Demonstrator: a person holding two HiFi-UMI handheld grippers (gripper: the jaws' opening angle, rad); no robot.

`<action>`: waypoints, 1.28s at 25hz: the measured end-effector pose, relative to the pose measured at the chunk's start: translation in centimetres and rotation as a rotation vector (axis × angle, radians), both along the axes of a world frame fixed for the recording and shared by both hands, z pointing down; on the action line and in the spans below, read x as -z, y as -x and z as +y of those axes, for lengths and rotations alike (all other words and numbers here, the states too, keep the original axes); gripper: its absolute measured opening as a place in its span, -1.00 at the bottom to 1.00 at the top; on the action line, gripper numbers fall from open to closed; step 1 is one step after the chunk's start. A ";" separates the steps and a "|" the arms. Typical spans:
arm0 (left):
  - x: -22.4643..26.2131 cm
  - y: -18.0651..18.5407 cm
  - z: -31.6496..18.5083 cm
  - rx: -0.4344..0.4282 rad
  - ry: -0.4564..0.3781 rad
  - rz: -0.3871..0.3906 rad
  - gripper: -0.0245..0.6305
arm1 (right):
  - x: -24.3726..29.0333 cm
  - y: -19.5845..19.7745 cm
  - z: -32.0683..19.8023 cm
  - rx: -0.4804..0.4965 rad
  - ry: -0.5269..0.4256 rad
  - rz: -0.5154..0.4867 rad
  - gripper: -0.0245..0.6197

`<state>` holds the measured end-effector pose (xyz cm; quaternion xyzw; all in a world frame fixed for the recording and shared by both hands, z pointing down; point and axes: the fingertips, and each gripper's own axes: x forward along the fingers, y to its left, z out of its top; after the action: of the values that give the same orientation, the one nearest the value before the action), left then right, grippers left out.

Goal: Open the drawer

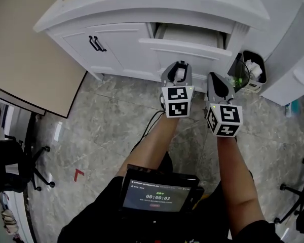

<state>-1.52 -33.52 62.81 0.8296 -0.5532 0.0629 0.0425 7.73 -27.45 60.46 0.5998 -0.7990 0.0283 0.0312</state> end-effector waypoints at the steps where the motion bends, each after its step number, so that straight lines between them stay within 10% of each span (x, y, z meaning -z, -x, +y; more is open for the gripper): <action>1: -0.1 0.1 0.5 0.000 -0.001 0.001 -0.49 | 0.2 0.3 0.4 0.004 -0.006 -0.002 -0.85; 32: 1.8 1.4 6.7 0.024 0.032 0.046 -0.51 | 3.2 1.8 4.9 0.042 -0.007 -0.040 -0.85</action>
<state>-2.90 -26.83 61.01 0.8233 -0.5610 0.0521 0.0692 5.94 -22.58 57.28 0.5823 -0.8121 0.0367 0.0137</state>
